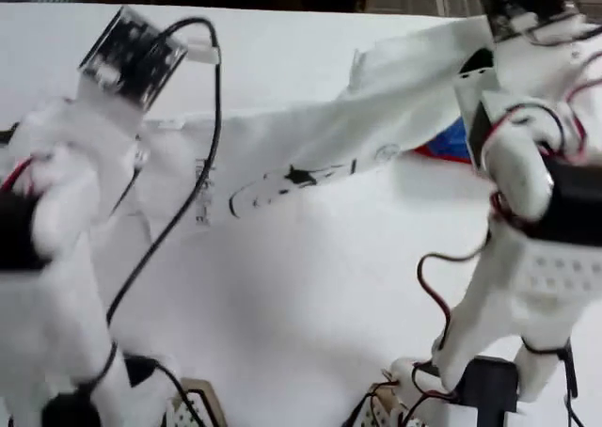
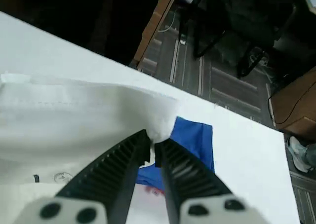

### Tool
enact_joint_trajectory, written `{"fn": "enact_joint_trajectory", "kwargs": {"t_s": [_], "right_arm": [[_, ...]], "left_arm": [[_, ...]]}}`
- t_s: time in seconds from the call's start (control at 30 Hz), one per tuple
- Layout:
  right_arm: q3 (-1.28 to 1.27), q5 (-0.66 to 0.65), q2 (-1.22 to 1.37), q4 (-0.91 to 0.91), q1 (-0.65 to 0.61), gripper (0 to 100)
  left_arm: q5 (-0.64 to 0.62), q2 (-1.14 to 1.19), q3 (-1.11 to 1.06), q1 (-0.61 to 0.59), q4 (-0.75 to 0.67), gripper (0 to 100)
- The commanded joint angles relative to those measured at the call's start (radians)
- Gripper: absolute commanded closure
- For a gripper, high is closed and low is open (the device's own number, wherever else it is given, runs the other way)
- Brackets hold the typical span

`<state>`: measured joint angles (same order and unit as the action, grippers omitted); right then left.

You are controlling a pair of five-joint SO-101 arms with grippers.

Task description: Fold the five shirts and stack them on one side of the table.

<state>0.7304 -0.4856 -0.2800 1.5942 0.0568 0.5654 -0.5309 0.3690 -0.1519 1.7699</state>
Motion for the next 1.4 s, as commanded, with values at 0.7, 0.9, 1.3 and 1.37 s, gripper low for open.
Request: {"fn": "enact_joint_trajectory", "kwargs": {"t_s": [0.7, 0.9, 1.3, 1.37], "right_arm": [[0.549, 0.02, -0.206, 0.166, -0.004, 98.0], [0.549, 0.02, -0.297, 0.165, 0.002, 98.0], [0.549, 0.058, -0.349, 0.082, 0.004, 98.0], [0.549, 0.057, -0.349, 0.076, 0.004, 98.0]], "left_arm": [[-0.014, -0.367, 0.039, -0.011, 0.003, 97], [-0.052, -0.428, 0.039, -0.012, -0.029, 97], [-0.054, -0.44, 0.031, -0.012, -0.02, 97], [-0.054, -0.442, 0.031, -0.012, -0.018, 97]]}}
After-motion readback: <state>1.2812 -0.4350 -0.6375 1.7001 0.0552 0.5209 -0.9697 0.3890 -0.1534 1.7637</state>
